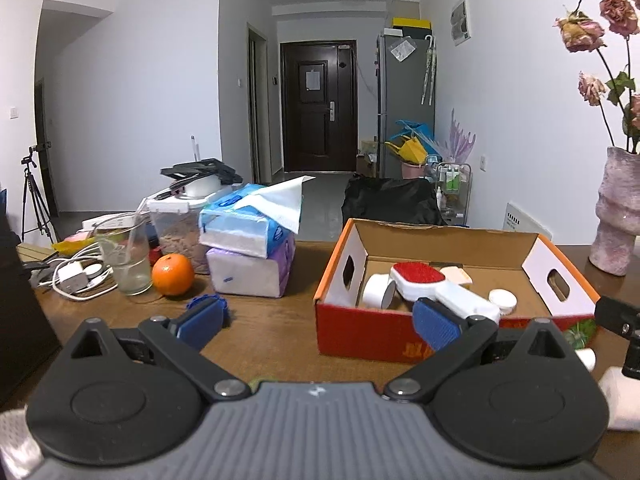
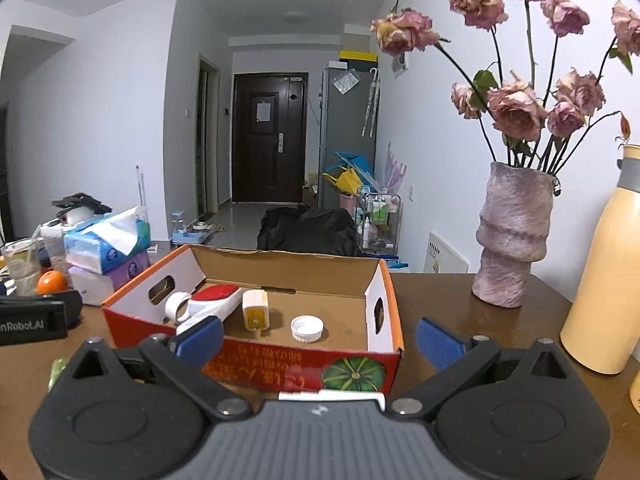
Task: Organize rigid objects
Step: 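Move both tools back from the box toward the table objects, then grasp the white plastic box with the right gripper while the left gripper grasps the green spray bottle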
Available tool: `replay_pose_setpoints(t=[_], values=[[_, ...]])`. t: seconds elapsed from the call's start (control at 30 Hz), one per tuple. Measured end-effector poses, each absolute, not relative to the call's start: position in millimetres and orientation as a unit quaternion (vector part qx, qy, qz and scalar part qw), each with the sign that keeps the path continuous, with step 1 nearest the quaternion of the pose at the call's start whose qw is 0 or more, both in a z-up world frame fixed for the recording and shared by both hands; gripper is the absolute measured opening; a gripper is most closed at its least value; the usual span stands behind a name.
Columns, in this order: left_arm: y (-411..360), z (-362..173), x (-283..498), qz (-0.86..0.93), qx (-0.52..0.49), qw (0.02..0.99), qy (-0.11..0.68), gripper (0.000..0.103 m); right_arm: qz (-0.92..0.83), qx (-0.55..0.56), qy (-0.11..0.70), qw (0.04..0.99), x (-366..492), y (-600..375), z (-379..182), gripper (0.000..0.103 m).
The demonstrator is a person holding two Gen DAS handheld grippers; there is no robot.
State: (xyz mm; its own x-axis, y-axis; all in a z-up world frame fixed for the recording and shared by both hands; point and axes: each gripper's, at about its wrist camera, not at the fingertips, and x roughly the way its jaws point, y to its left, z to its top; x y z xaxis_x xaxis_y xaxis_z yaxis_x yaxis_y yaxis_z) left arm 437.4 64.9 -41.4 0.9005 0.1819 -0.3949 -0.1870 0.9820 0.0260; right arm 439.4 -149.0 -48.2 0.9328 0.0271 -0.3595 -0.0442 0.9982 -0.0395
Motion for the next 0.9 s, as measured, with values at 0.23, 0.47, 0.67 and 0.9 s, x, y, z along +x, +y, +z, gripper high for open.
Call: replay_pose_setpoints(t=[0.23, 0.47, 0.67, 0.9], values=[[68, -49, 402, 0.099, -0.003, 0.974, 0.205, 0.103, 0.02, -0.028, 0.174, 0.984, 405, -155, -55, 0.103], [75, -55, 375, 0.102, -0.012, 0.972, 0.212, 0.103, 0.016, -0.043, 0.169, 0.984, 372, -158, -68, 0.103], [80, -65, 349, 0.102, -0.012, 0.969, 0.224, 0.103, 0.0, -0.052, 0.173, 0.984, 345, -163, -80, 0.103], [92, -81, 340, 0.104, -0.018, 0.962, 0.251, 0.103, -0.04, -0.043, 0.193, 0.98, 314, -197, -106, 0.103]])
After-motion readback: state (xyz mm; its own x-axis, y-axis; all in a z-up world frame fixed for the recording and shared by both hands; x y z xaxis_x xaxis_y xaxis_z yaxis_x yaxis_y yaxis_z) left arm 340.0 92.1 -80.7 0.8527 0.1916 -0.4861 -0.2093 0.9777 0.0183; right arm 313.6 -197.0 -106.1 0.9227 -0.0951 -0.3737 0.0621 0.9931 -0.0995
